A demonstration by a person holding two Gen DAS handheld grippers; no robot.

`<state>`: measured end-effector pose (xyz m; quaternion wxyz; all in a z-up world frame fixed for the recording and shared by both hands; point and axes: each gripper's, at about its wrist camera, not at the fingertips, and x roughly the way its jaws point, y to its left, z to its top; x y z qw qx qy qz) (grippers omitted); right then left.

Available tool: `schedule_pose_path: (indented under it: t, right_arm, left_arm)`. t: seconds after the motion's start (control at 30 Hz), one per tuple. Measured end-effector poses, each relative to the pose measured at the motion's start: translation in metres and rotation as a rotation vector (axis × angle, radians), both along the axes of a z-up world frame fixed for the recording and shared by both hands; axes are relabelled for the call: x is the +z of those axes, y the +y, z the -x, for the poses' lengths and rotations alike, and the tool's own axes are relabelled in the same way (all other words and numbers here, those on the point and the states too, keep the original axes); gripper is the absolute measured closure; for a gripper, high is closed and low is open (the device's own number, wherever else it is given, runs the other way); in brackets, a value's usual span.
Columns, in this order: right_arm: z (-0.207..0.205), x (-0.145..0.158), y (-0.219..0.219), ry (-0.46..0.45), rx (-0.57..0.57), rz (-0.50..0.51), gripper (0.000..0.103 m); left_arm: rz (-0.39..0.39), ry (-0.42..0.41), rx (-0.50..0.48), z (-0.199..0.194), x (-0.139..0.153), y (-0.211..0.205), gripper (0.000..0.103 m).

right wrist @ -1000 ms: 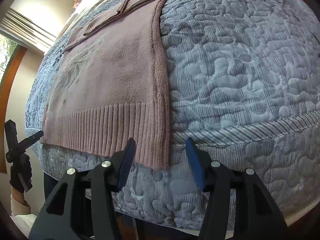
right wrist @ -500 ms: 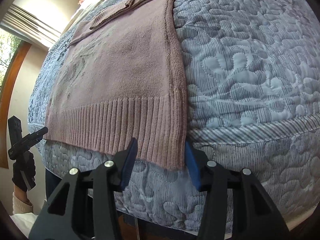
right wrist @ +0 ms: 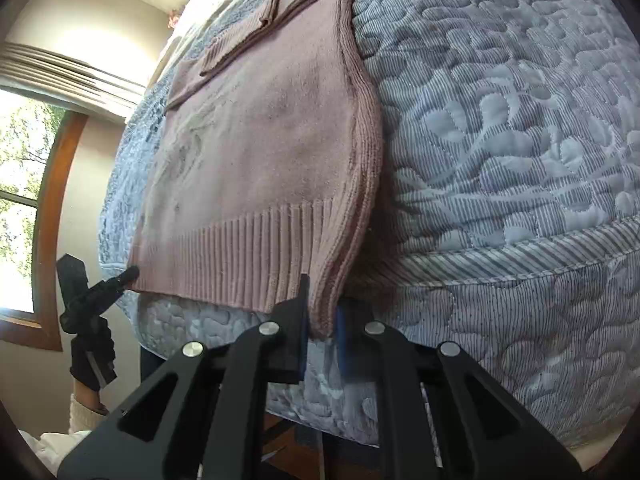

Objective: Fold small clothes
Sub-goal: 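Grasp the ribbed hem of the pink sweater with both tools, then lift the hem with both tools and fold it up toward the collar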

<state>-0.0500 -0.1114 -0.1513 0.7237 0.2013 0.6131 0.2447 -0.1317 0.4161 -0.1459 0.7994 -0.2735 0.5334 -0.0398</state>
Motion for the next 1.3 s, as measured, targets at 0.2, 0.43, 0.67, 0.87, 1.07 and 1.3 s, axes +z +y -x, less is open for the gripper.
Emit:
schedule_pose_path:
  t: [0.2, 0.43, 0.67, 0.87, 1.07, 1.3]
  right_arm:
    - [-0.027, 0.037, -0.019, -0.042, -0.058, -0.174, 0.093]
    - [-0.087, 0.064, -0.015, -0.087, -0.074, -0.180, 0.094]
    - [-0.155, 0.047, -0.008, -0.032, -0.097, -0.162, 0.094]
    - [-0.198, 0.021, -0.001, 0.028, -0.100, -0.122, 0.094]
    - [-0.219, -0.002, 0.007, 0.084, -0.113, -0.109, 0.090]
    - [-0.210, 0.012, -0.010, 0.047, -0.102, -0.079, 0.057]
  left_arm:
    - [0.097, -0.128, 0.026, -0.013, 0.039, 0.014, 0.094]
    - [0.070, -0.190, 0.073, -0.064, 0.059, 0.031, 0.094]
    - [0.045, -0.160, 0.113, -0.127, 0.039, 0.047, 0.094]
    - [0.011, -0.109, 0.096, -0.171, 0.015, 0.047, 0.094]
    - [0.031, -0.051, 0.099, -0.195, -0.009, 0.052, 0.088]
    - [0.095, -0.111, 0.154, -0.180, 0.017, 0.076, 0.062]
